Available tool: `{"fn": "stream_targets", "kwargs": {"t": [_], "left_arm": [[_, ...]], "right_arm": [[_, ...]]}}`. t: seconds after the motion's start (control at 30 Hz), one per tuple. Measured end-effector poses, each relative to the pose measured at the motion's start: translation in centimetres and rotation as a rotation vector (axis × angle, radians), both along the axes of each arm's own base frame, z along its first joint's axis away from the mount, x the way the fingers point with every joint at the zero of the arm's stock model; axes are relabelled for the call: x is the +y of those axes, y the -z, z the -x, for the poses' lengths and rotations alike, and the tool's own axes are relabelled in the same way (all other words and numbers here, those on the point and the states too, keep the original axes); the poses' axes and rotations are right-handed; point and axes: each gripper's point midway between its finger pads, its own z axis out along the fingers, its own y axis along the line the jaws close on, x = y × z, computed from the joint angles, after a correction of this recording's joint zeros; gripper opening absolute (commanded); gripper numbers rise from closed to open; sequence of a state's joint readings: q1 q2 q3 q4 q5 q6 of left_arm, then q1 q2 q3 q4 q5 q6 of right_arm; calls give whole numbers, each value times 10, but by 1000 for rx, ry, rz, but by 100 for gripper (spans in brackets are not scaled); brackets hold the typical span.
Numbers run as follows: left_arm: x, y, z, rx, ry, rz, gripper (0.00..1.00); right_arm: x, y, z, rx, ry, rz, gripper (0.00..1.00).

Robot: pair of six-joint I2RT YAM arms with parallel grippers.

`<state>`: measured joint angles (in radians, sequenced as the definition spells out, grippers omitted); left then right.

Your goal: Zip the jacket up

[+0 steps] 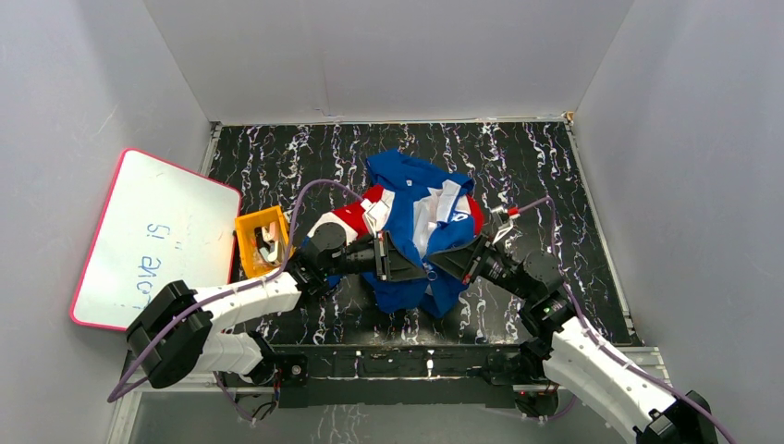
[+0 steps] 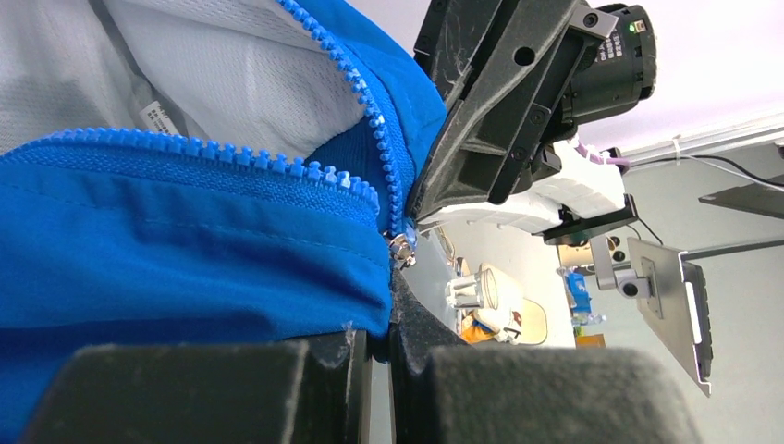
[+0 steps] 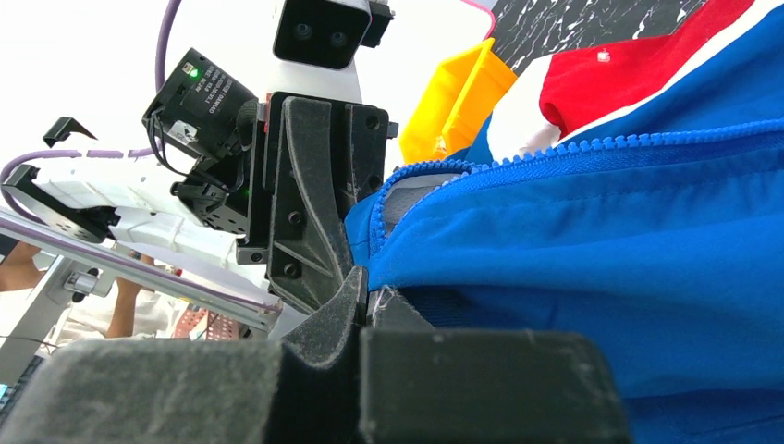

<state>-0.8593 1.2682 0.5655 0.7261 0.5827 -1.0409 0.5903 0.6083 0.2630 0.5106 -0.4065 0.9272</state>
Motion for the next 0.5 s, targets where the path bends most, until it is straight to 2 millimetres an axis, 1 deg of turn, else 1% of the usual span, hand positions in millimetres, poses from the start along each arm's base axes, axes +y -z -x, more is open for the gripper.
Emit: {"fn": "stream_targets", "kwargs": {"t": [0.13,0.33,0.5], "left_arm": [[1,-1,3,-13,17,7,0],[4,5,9,-10,33,5,0],[3,5,12,-12,40,8,0]], "right_arm": [[-1,2,2,9,-1,-5,0],[-2,11,8,38,-13,1,0],[-3,11,10,46,-16,-1,10]]}}
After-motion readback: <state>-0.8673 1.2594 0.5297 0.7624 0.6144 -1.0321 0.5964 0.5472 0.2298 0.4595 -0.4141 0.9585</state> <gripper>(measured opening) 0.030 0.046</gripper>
